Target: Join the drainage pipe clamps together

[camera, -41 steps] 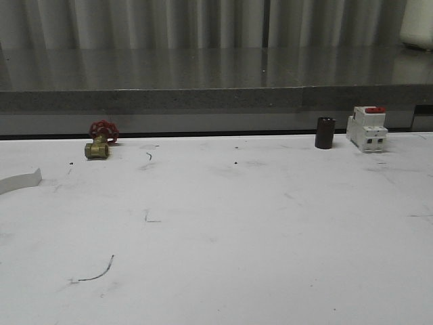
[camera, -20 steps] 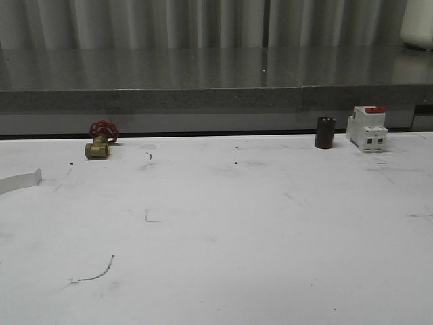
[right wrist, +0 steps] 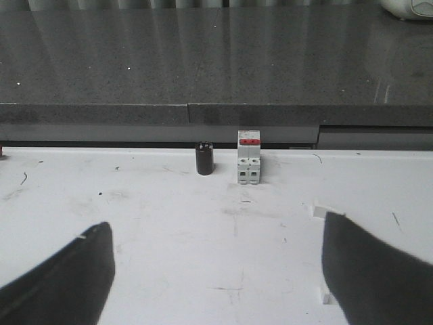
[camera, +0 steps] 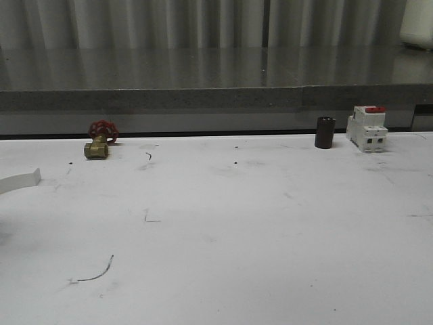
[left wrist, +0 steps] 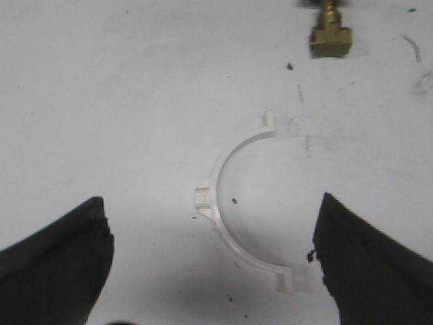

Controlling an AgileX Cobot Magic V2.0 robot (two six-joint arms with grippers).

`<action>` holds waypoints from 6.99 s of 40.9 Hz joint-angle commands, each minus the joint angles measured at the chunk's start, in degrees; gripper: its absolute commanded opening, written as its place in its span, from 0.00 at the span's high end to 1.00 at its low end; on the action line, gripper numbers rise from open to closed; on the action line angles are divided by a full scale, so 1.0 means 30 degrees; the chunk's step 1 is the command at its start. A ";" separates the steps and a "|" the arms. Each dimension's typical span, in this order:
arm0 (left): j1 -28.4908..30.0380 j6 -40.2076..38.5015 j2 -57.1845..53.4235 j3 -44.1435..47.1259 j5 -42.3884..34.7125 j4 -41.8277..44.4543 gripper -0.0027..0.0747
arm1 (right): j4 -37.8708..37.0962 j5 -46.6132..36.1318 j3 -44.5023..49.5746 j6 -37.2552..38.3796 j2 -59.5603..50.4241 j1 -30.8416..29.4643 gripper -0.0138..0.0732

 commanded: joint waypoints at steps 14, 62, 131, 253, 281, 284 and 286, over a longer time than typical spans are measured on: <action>0.1691 0.4614 0.6264 -0.2960 0.1323 -0.4597 0.33 | -0.0054 -0.1465 -0.0718 -0.0179 0.0279 -0.0087 0.10; 0.0205 0.4579 1.1585 -0.7276 0.5873 -0.2608 0.95 | -0.0054 -0.1465 -0.0718 -0.0179 0.0279 -0.0087 0.10; -0.9772 -1.1490 1.4638 -1.3346 0.6418 -0.0416 0.95 | -0.0054 -0.1465 -0.0718 -0.0179 0.0279 -0.0087 0.10; -1.0262 -0.4768 -1.8700 1.2454 -0.9666 0.4833 0.99 | -0.0054 -0.1465 -0.0718 -0.0179 0.0279 -0.0087 0.10; -1.0262 -0.4768 -1.8700 1.2454 -0.9666 0.4833 0.99 | -0.0028 0.0570 -0.3181 -0.0132 0.5467 -0.0087 0.10; -1.0262 -0.4768 -1.8700 1.2454 -0.9666 0.4833 0.99 | -0.0704 0.1244 -0.4702 -0.0132 0.8197 -0.0104 0.10; -1.0262 -0.4768 -1.8700 1.2454 -0.9666 0.4833 0.99 | -0.1107 0.1728 -0.5602 -0.0117 0.9906 -0.0104 0.10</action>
